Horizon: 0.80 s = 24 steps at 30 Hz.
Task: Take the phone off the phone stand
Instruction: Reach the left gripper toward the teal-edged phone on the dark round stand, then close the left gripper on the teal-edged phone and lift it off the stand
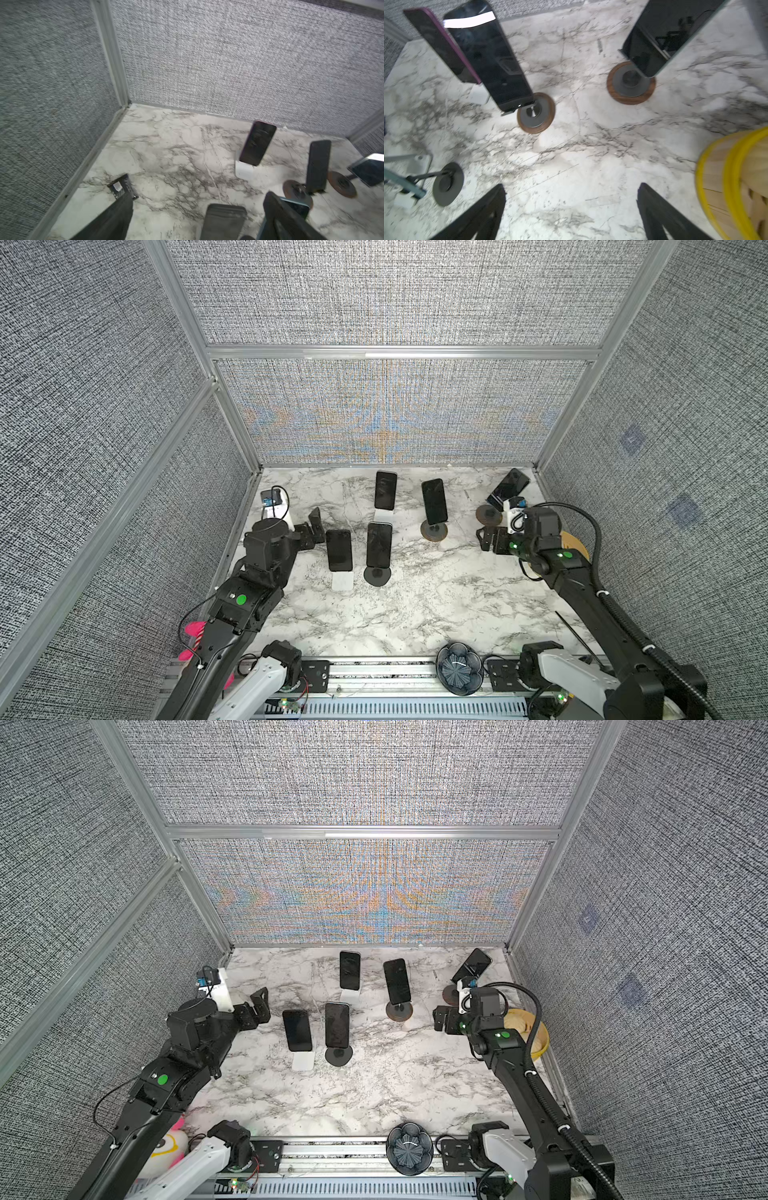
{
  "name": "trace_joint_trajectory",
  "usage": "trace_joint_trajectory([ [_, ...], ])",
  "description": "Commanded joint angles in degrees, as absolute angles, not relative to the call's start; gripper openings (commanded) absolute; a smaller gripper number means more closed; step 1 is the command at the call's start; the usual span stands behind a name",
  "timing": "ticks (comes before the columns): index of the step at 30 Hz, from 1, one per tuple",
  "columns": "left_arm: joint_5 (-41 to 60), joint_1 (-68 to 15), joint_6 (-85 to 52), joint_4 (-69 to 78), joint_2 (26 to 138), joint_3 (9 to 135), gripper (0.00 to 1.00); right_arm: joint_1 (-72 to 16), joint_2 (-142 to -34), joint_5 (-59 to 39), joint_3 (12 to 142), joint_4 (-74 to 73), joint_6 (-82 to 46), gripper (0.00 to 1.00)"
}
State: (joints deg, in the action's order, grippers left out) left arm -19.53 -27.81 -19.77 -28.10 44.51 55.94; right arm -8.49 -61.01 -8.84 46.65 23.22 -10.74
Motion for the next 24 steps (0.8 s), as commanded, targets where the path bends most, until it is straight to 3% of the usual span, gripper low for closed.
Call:
trace_joint_trajectory([
  [1,-22.79,-35.71,-22.24,-32.98,48.62,59.06,0.99,-10.35,-62.34,-13.99,48.4,29.23,-10.47,0.99],
  [5,-29.9,-48.18,-23.49,-34.75,57.97,64.99,0.99,-11.42,-64.53,-18.32,49.03,29.09,-11.99,0.98],
  [8,-31.0,-52.25,-25.26,-35.38,64.35,68.11,0.99,-11.31,-65.48,-14.8,49.19,29.53,-12.76,0.98],
  [17,-22.01,-52.91,-29.57,-31.89,74.57,68.18,0.99,-10.83,-67.61,-15.63,49.16,29.36,-12.92,0.98],
  [24,-23.98,-52.34,-33.51,-32.88,78.86,68.1,0.99,-10.45,-69.17,-15.92,50.19,30.28,-12.45,0.97],
])
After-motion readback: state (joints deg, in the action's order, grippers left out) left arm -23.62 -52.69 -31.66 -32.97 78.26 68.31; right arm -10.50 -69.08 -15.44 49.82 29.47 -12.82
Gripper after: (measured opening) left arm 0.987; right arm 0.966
